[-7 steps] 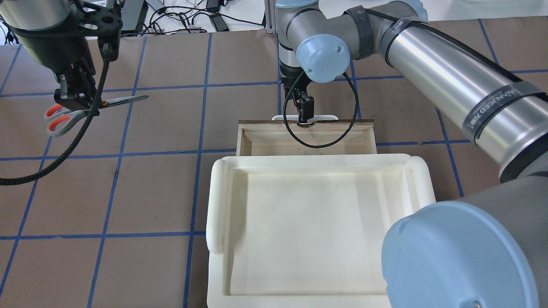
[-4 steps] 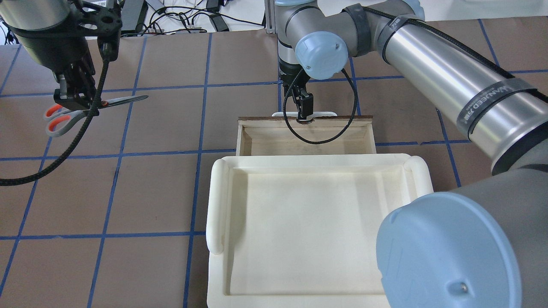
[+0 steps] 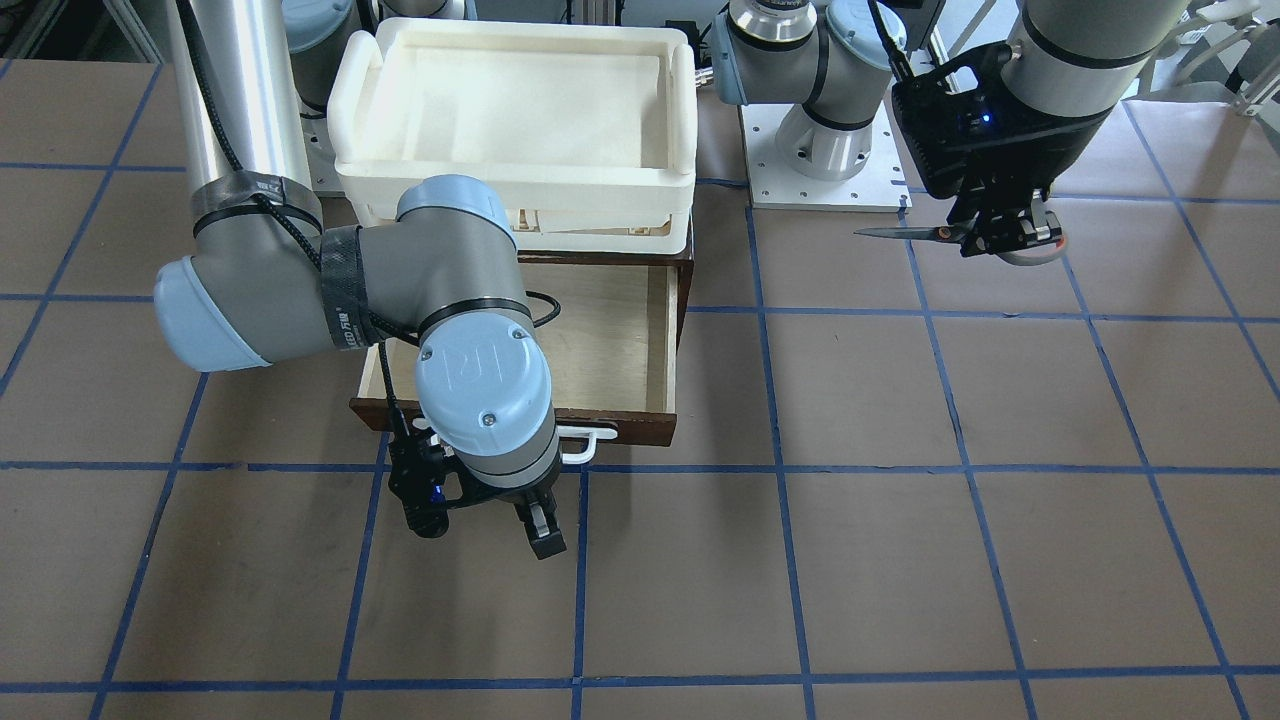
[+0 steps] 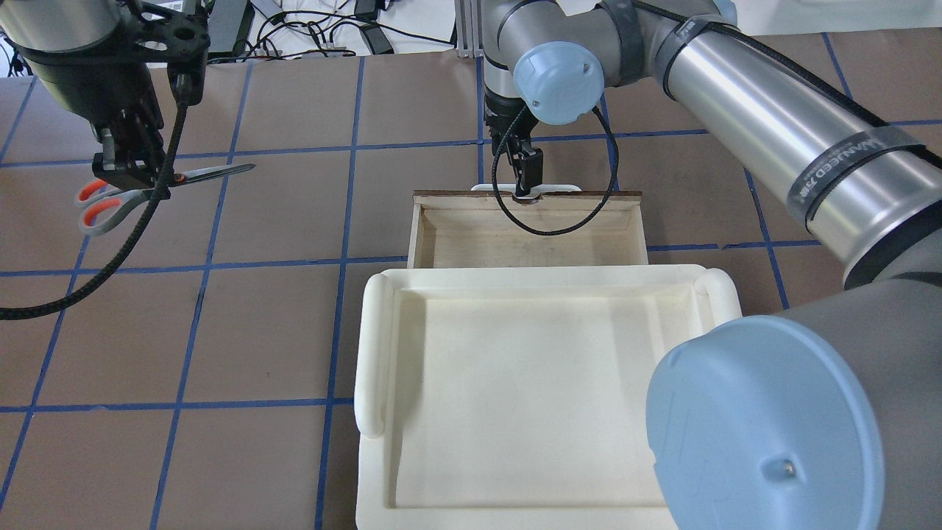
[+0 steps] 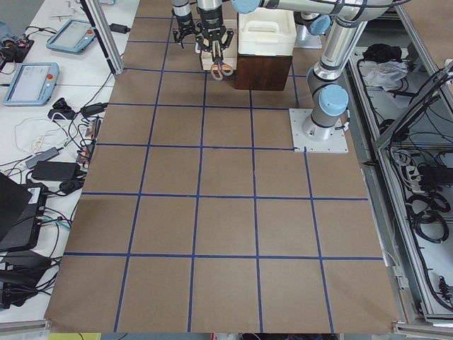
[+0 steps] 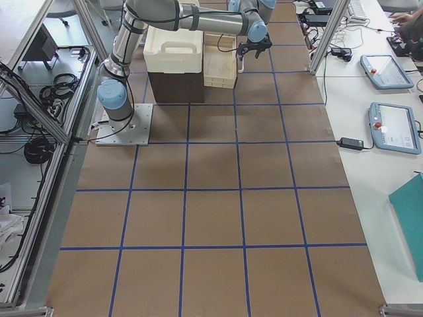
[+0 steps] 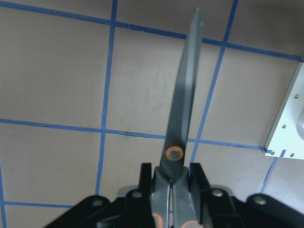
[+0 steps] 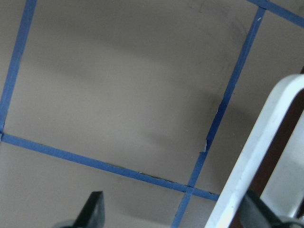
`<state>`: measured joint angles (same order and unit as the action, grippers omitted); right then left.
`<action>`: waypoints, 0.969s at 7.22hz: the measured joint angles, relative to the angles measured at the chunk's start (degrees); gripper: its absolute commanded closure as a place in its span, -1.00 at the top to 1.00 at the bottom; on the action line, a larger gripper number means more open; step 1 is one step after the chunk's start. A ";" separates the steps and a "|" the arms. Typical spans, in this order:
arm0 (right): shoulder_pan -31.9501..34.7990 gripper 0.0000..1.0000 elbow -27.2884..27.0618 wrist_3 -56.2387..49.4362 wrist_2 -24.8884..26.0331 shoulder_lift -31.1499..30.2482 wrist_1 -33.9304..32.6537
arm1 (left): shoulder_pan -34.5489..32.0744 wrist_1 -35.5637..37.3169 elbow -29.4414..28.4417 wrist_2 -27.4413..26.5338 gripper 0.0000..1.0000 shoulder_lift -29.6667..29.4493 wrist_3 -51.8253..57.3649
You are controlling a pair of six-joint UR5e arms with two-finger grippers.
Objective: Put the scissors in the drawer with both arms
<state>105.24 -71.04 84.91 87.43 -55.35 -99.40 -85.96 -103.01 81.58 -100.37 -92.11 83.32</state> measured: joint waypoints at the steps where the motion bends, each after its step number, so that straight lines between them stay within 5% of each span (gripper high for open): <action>1: -0.02 1.00 0.29 -0.07 -0.04 0.28 0.00 | 0.00 0.00 0.04 0.00 -1.00 0.00 0.00; 4: -0.11 1.00 1.44 -0.17 -0.05 0.94 0.15 | 0.00 0.00 0.07 0.00 -1.00 0.00 0.00; 7: -0.18 1.00 1.16 -1.37 0.51 -5.02 4.36 | 0.00 -0.06 0.07 0.02 -1.00 0.00 0.00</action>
<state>105.06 -69.88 83.54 87.95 -60.37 -95.04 -85.96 -103.07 81.65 -100.35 -92.11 83.32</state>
